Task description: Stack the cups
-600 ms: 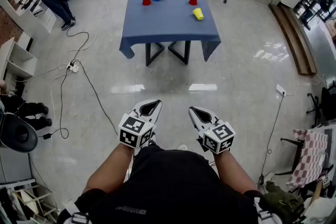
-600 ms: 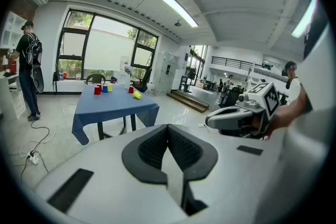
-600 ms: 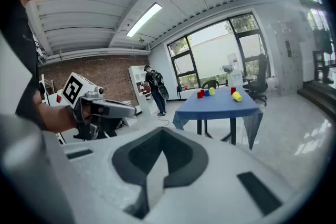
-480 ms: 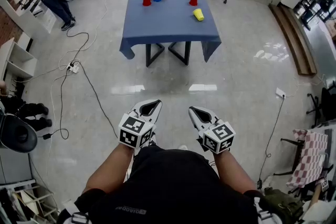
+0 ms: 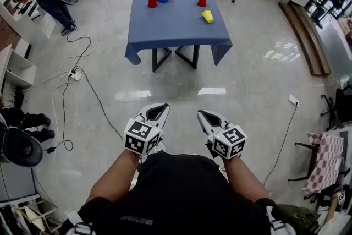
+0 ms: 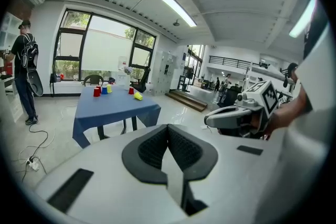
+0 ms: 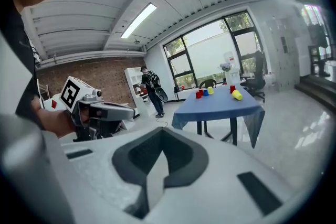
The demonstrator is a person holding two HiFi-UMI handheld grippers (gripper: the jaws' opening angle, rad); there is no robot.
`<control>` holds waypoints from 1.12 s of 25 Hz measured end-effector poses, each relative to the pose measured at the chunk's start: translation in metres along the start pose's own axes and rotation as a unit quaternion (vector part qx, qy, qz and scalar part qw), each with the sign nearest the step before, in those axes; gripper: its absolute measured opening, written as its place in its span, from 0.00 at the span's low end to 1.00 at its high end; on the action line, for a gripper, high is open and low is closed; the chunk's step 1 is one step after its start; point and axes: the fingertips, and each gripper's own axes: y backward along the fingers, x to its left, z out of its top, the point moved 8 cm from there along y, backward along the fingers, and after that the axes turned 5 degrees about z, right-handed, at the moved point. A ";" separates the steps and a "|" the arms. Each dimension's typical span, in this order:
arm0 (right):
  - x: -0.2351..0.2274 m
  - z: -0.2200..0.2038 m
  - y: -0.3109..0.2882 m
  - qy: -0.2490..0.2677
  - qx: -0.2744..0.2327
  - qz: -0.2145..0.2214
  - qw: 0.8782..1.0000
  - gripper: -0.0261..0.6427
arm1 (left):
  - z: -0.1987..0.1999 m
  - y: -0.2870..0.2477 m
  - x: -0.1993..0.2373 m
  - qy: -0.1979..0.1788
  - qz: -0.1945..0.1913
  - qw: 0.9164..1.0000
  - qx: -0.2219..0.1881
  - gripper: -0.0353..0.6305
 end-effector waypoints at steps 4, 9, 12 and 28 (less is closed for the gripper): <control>0.004 0.004 -0.011 0.005 0.002 -0.018 1.000 0.04 | 0.000 -0.001 0.015 0.000 -0.006 1.000 0.004 0.06; 0.007 0.005 -0.021 0.009 0.001 -0.033 0.999 0.04 | 0.002 -0.004 0.031 -0.003 -0.015 1.000 0.001 0.06; 0.011 0.008 -0.032 0.005 0.000 -0.036 0.999 0.04 | 0.004 0.001 0.041 -0.008 -0.022 1.000 0.000 0.06; 0.032 0.021 -0.078 0.003 0.004 -0.056 0.998 0.04 | -0.003 0.023 0.097 0.002 -0.024 1.000 0.002 0.06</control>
